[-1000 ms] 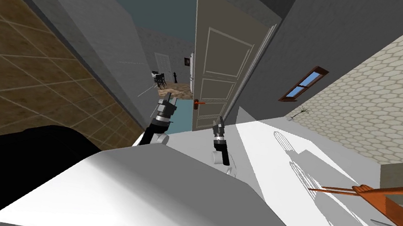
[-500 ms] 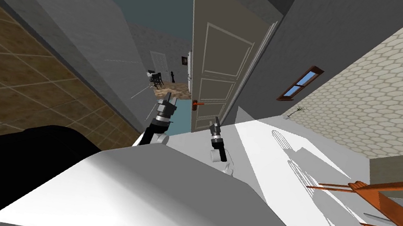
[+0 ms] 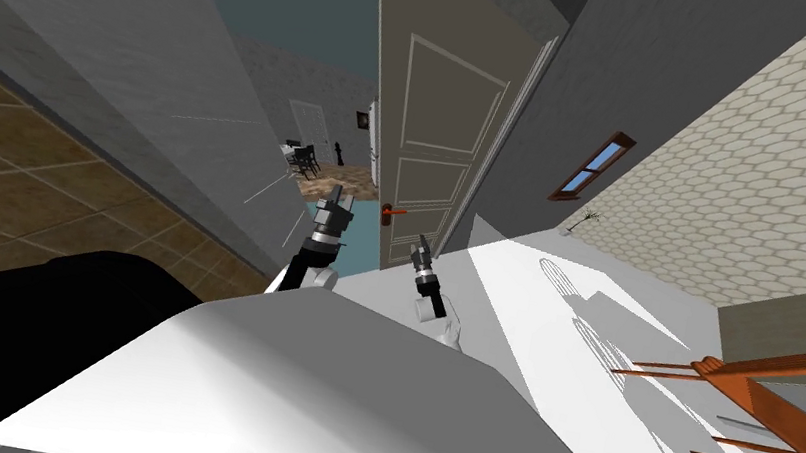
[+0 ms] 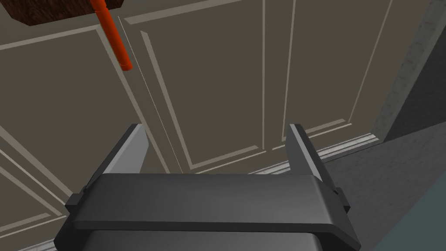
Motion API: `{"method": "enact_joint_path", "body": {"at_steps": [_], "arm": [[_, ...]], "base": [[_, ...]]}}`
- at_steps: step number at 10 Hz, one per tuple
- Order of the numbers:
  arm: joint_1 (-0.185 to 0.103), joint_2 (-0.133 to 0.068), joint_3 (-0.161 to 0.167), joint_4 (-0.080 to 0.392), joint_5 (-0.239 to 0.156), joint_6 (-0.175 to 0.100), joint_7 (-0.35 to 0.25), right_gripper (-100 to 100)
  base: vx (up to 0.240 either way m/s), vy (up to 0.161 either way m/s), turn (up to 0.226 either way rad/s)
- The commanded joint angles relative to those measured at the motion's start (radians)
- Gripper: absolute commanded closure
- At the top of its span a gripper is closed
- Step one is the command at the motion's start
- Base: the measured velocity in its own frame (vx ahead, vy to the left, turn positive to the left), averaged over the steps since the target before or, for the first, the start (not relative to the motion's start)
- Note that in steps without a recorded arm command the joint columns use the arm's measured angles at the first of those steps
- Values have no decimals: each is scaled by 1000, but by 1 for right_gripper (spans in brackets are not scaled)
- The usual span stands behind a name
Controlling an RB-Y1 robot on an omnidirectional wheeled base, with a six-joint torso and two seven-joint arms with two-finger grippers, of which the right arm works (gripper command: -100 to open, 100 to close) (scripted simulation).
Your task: Push the door open
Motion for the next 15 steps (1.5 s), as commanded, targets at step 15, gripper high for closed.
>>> {"method": "enact_joint_path", "body": {"at_steps": [15], "arm": [[-198, -15, 163, 283, 6, 43, -41, -100]], "base": [[99, 66, -63]]}}
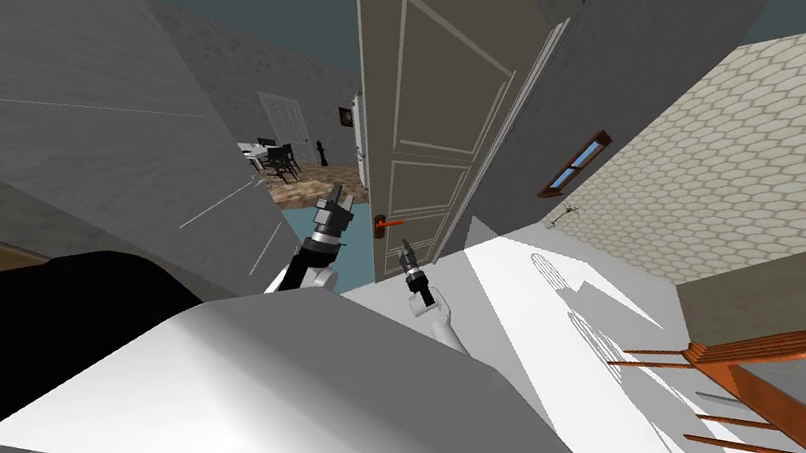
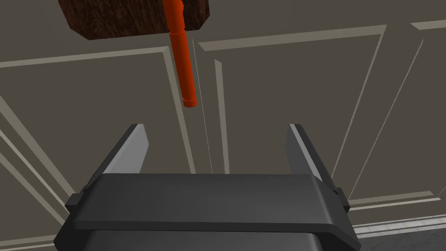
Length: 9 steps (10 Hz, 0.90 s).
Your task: Push the door open
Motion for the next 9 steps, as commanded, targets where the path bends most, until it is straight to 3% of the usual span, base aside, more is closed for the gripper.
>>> {"method": "enact_joint_path", "body": {"at_steps": [1, 5, 9], "arm": [[-25, -4, 26, 37, 1, 7, -5, -100], [-79, -5, 72, 115, 3, 19, -16, -100], [-80, 7, 51, 130, 3, 12, -10, -100]], "base": [[169, 86, -110], [138, 105, -66], [102, 92, 26]]}}
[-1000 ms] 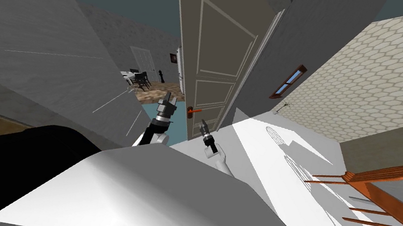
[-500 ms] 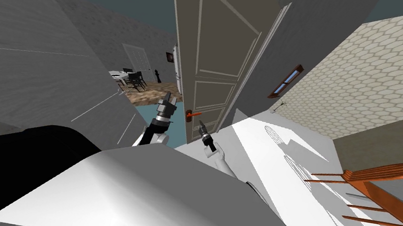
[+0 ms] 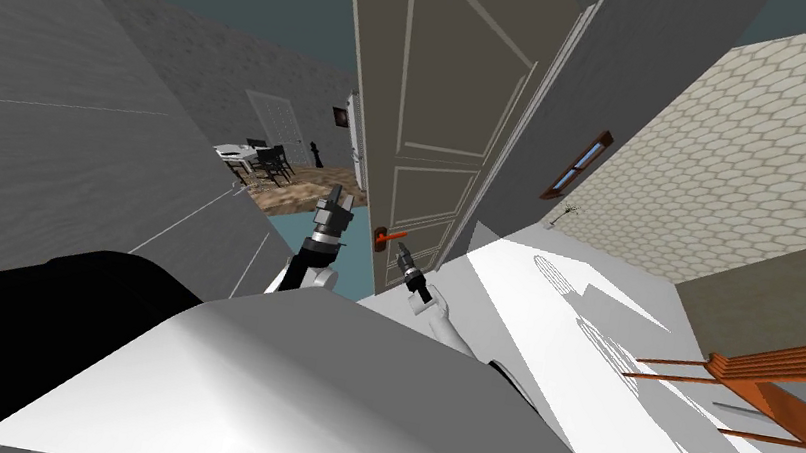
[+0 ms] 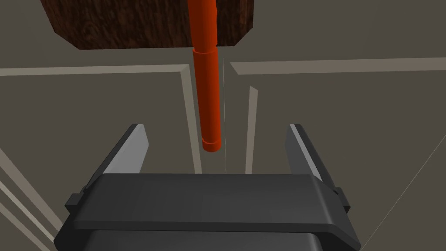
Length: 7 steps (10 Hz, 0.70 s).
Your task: Push the door open
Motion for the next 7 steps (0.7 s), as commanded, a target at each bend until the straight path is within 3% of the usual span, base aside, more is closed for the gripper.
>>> {"method": "enact_joint_path", "body": {"at_steps": [1, 6, 7], "arm": [[-1, 6, -6, 8, 1, -1, 4, -100], [-2, 20, -21, 28, 3, -3, 13, -100], [-2, 20, -21, 28, 3, -3, 13, 100]], "base": [[175, 144, 40], [144, 131, 34], [-12, -8, -3]]}}
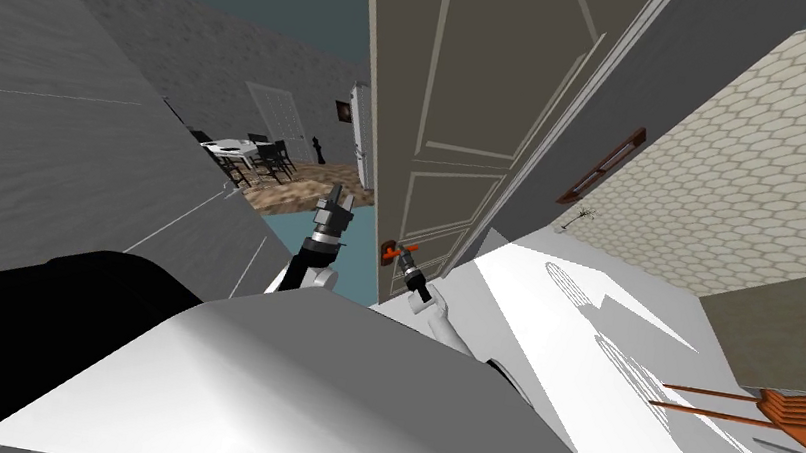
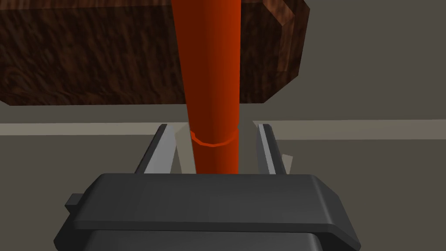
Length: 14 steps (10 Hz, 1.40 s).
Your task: Push the door open
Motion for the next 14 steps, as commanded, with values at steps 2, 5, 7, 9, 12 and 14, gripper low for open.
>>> {"method": "enact_joint_path", "body": {"at_steps": [2, 5, 7, 9, 12, 14], "arm": [[0, -1, 0, 0, 0, 0, 0, 100], [0, -1, 0, 0, 0, 0, 0, 100], [-6, 3, -24, 8, 0, 1, 10, 100], [-8, 5, -51, 18, -1, 2, 21, 100], [-12, 10, -94, 35, -1, 2, 38, 100], [-14, 13, -124, 47, -2, 3, 50, 100]], "base": [[-17, -20, 18], [0, 0, 0], [42, 147, -49], [82, 172, -45], [100, 178, -36], [111, 178, -52]]}}
